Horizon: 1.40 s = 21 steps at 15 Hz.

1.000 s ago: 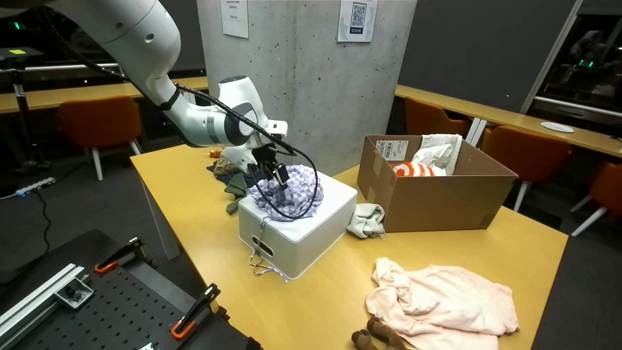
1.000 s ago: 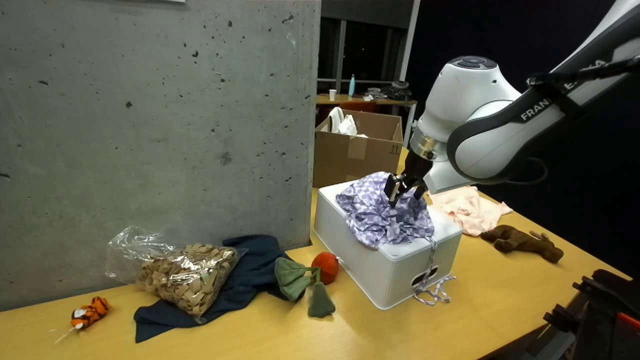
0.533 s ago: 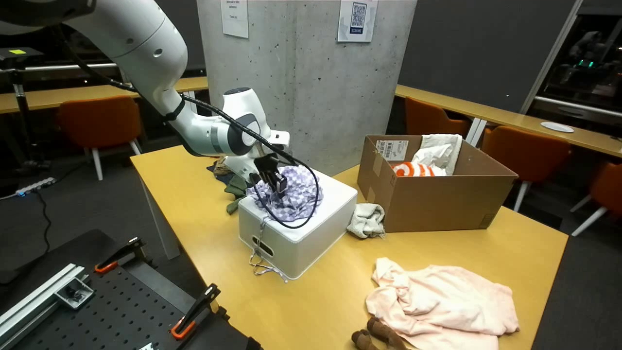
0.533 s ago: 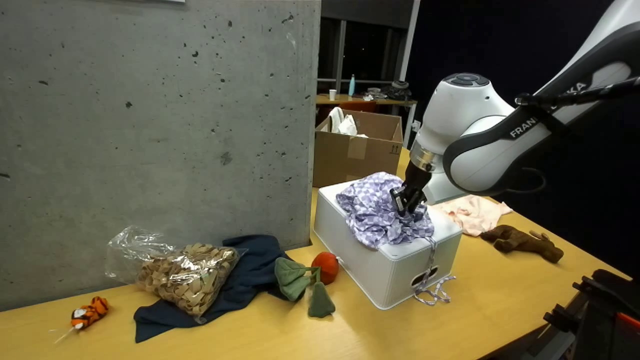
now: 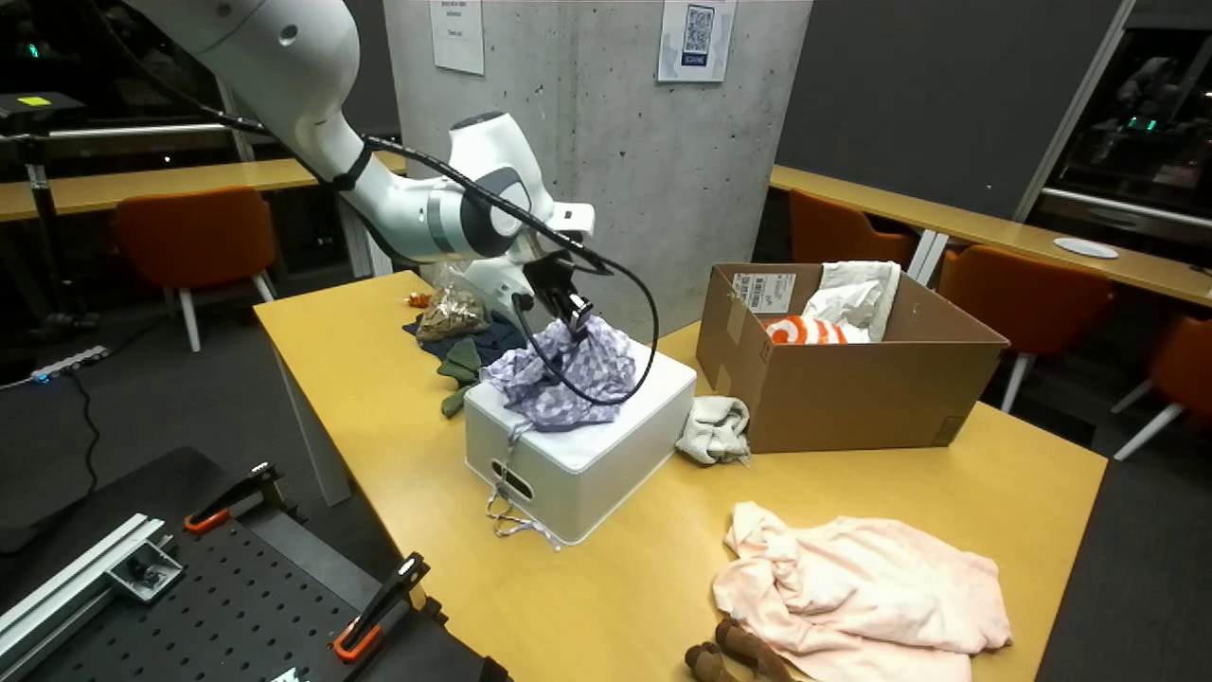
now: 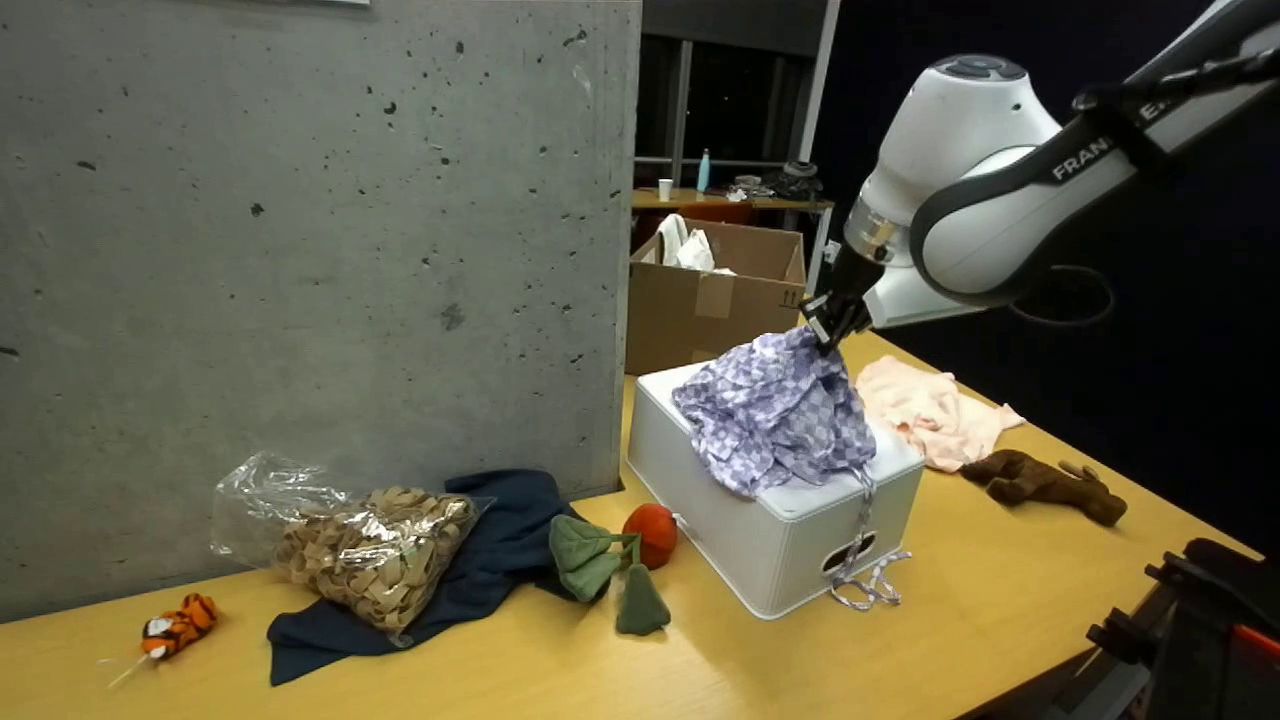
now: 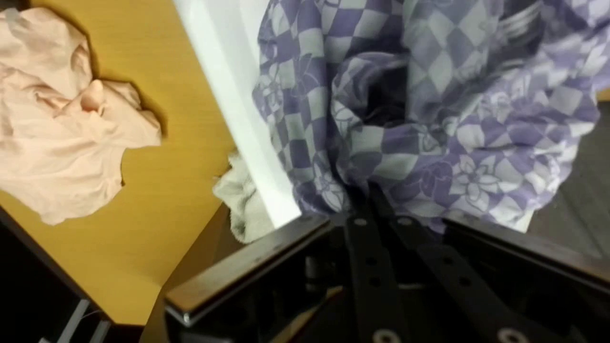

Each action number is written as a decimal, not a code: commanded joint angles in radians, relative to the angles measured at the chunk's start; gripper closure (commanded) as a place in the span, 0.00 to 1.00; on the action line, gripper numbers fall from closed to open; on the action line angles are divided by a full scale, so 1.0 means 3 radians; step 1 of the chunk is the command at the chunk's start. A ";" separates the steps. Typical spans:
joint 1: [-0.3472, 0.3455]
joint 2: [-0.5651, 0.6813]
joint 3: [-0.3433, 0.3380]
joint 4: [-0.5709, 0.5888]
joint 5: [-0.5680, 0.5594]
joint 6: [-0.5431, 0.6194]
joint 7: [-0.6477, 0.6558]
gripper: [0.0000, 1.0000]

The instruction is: Put the checked shirt on the basket, then remove it from the basket

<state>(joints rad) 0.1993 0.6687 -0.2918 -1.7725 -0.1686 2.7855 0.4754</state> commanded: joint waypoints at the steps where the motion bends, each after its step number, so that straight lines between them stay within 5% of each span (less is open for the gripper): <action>1: 0.0031 -0.0395 -0.0173 -0.0083 -0.0065 -0.0133 -0.0041 0.99; 7: 0.0033 -0.0859 -0.0318 0.0031 -0.0353 -0.0396 0.0056 0.99; 21: -0.0167 -0.1684 -0.0151 0.0116 -0.1242 -0.0914 0.0516 0.99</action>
<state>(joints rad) 0.1921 0.2614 -0.3576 -1.7110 -0.4860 2.5596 0.5918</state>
